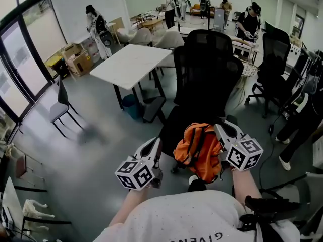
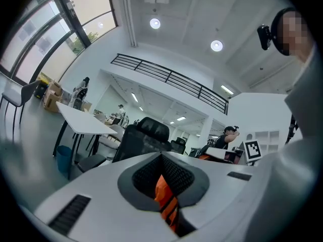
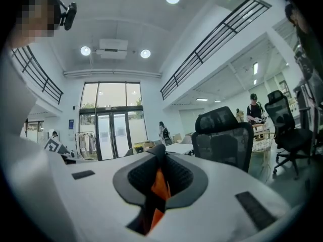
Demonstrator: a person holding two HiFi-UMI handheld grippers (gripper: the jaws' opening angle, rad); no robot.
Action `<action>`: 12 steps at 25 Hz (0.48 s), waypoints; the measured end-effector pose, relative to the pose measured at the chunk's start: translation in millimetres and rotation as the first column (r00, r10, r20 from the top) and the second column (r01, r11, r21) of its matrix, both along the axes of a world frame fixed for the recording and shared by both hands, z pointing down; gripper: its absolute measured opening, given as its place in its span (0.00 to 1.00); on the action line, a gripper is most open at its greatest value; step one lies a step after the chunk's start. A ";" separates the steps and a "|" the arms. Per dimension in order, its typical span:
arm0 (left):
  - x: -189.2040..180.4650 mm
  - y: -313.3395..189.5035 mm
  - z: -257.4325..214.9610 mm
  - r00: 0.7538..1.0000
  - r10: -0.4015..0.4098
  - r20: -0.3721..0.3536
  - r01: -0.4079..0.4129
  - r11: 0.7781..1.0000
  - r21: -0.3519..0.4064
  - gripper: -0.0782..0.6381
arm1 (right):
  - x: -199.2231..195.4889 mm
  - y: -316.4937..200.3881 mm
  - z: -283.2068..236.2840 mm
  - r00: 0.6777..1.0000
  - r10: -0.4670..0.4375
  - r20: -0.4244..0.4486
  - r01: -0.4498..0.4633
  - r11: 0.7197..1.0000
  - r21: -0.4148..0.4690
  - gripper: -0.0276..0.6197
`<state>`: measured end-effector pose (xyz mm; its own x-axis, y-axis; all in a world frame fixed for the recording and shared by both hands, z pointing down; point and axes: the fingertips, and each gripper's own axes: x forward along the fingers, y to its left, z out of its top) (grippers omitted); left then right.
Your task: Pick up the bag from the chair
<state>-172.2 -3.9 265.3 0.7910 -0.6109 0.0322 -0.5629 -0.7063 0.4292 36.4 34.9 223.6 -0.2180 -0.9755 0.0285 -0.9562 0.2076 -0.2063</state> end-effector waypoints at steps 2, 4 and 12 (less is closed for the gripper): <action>-2.3 16.3 1.4 1.000 0.015 0.019 -0.015 1.000 0.005 0.13 | -0.6 25.3 -4.7 1.000 0.020 0.015 -0.020 1.000 0.001 0.08; 0.1 32.2 4.1 0.999 0.036 0.020 -0.036 0.999 0.000 0.13 | -2.7 47.9 -4.5 0.999 0.040 0.009 -0.040 0.999 -0.009 0.08; 16.9 74.8 6.6 0.992 0.128 0.003 -0.127 0.989 -0.070 0.13 | -4.5 110.7 1.1 0.993 0.113 -0.021 -0.114 0.993 -0.032 0.08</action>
<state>-155.3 70.8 271.9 0.8620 -0.5010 0.0771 -0.4735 -0.7415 0.4754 31.9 145.6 224.7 -0.1048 -0.9924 0.0646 -0.9771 0.0906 -0.1928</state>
